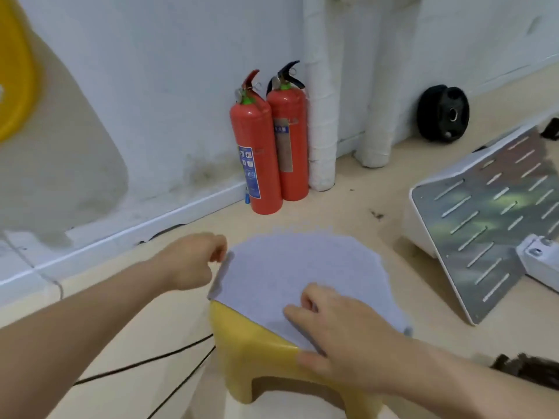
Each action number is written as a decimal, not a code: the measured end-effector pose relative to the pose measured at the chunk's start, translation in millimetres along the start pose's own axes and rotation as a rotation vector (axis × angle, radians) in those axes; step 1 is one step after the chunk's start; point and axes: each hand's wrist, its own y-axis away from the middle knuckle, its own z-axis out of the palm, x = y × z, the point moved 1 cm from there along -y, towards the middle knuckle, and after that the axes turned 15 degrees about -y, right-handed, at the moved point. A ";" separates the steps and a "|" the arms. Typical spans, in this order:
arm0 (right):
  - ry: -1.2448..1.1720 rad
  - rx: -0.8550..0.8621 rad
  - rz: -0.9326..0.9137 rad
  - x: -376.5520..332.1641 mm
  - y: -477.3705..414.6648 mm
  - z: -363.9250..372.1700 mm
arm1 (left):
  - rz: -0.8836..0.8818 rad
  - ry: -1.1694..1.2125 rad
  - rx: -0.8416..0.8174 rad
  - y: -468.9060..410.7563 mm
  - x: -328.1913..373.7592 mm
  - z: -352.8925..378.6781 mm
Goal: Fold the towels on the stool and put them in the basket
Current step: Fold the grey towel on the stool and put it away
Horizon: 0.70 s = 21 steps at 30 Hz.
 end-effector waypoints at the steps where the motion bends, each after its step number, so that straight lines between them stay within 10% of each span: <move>1: 0.034 0.014 -0.049 -0.7 -2.9 7.1 | -0.014 0.040 -0.049 9.3 -7.2 9.4; 4: 0.030 0.031 -0.130 10.6 -7.4 11.8 | -0.021 0.090 -0.129 20.6 -10.4 41.0; 13: 0.113 -0.063 -0.062 11.5 -4.2 2.8 | -0.162 0.181 0.418 32.6 2.3 52.9; 21: -0.174 -0.516 0.344 29.2 23.7 -47.2 | 0.086 0.339 -0.024 69.0 25.2 33.8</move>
